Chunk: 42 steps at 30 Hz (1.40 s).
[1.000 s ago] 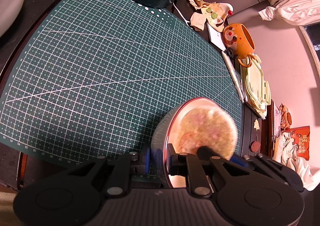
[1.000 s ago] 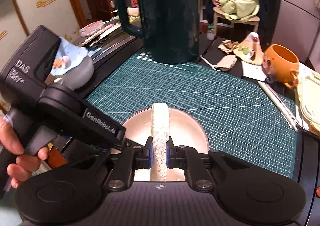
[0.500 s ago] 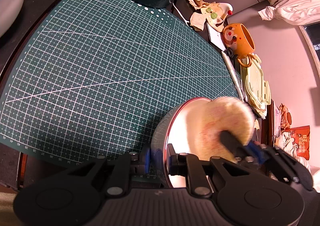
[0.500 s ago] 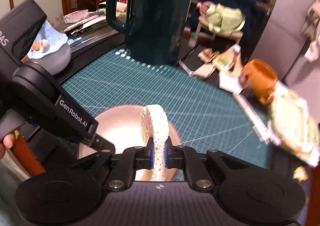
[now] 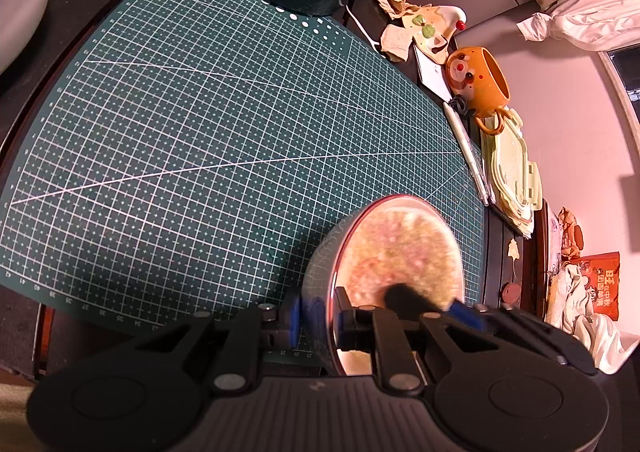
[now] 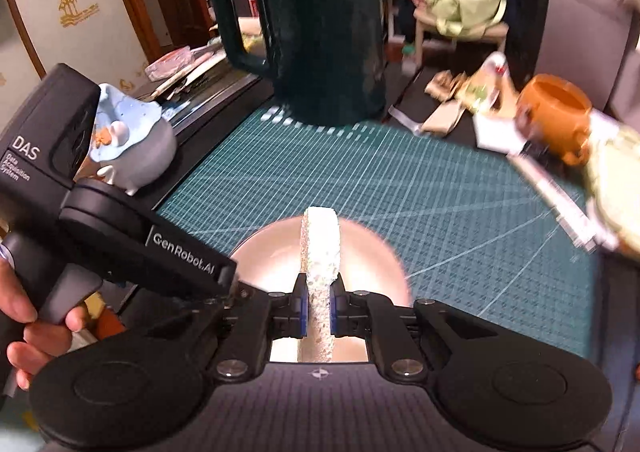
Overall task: Clean bowl
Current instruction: 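Hold the bowl with the left gripper while the right gripper scrubs the bottom in circles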
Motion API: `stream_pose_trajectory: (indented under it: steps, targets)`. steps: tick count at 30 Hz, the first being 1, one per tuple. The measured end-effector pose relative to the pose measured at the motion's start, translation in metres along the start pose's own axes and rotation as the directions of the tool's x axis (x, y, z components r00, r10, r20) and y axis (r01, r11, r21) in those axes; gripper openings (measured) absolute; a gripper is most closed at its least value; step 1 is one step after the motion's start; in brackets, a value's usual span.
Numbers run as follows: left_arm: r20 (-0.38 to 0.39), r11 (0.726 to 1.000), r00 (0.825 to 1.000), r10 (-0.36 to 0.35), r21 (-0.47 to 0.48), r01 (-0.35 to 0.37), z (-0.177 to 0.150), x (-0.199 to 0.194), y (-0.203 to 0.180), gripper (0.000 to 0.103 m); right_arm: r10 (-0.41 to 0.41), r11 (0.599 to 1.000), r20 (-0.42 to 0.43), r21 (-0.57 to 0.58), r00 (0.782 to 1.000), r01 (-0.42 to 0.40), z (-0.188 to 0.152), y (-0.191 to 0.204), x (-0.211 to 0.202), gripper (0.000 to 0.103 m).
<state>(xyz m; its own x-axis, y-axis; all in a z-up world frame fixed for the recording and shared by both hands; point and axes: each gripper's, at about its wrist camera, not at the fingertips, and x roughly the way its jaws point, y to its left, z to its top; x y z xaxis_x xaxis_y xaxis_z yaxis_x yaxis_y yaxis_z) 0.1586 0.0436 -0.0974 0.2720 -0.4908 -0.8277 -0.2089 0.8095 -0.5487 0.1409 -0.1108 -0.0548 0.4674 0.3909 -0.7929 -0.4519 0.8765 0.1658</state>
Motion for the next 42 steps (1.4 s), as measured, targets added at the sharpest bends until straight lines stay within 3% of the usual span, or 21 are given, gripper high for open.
stream_pose_trajectory:
  steps: [5, 9, 13, 17, 18, 22, 27, 32, 36, 39, 42]
  targets:
    - [-0.001, 1.000, 1.000, -0.005, -0.004, 0.005, 0.001, 0.003, 0.004, 0.014, -0.087, 0.994, -0.003, -0.064, 0.996, 0.086, -0.005, 0.010, 0.001, 0.009]
    - [-0.001, 1.000, 1.000, -0.006, -0.003, 0.006, 0.002, 0.006, 0.004, 0.014, -0.210, 0.962, 0.037, -0.169, 0.977, 0.213, -0.008, 0.022, -0.004, 0.009]
    - [0.000, 1.000, 1.000, -0.004, -0.005, 0.004, 0.003, 0.007, 0.005, 0.014, -0.239, 0.948, 0.089, -0.192, 0.967, 0.252, -0.004, 0.023, -0.018, 0.009]
    - [0.001, 1.000, 1.000, 0.000, -0.003, 0.000, 0.002, 0.009, -0.001, 0.014, -0.190, 0.965, 0.131, -0.159, 0.973, 0.210, 0.001, 0.019, -0.035, 0.009]
    - [0.001, 1.000, 1.000, 0.000, -0.002, 0.000, 0.003, 0.010, -0.003, 0.014, -0.143, 0.978, 0.127, -0.131, 0.982, 0.160, 0.003, 0.016, -0.038, 0.009]
    - [0.000, 1.000, 1.000, 0.000, -0.001, 0.000, 0.004, 0.011, -0.006, 0.014, -0.049, 0.997, 0.073, -0.058, 0.996, 0.054, 0.002, 0.006, -0.026, 0.009]
    - [-0.001, 1.000, 1.000, -0.001, -0.001, 0.001, 0.000, 0.006, -0.002, 0.014, 0.000, 1.000, -0.007, -0.006, 1.000, 0.000, -0.003, 0.002, -0.002, 0.009]
    - [-0.001, 1.000, 1.000, -0.002, -0.003, 0.002, 0.003, 0.003, 0.025, 0.014, -0.111, 0.990, -0.010, -0.083, 0.994, 0.110, -0.006, 0.010, 0.002, 0.009]
    - [0.000, 1.000, 1.000, -0.001, -0.001, 0.001, 0.008, -0.002, 0.055, 0.014, -0.217, 0.958, 0.058, -0.178, 0.974, 0.224, -0.006, 0.022, -0.011, 0.009]
    - [0.000, 1.000, 1.000, 0.001, 0.001, -0.001, 0.007, -0.008, 0.060, 0.014, -0.235, 0.950, 0.104, -0.185, 0.966, 0.251, -0.002, 0.019, -0.024, 0.009]
    - [0.002, 1.000, 1.000, 0.004, 0.001, -0.004, 0.006, -0.009, 0.061, 0.014, -0.207, 0.965, 0.144, -0.131, 0.968, 0.226, 0.005, 0.009, -0.041, 0.009]
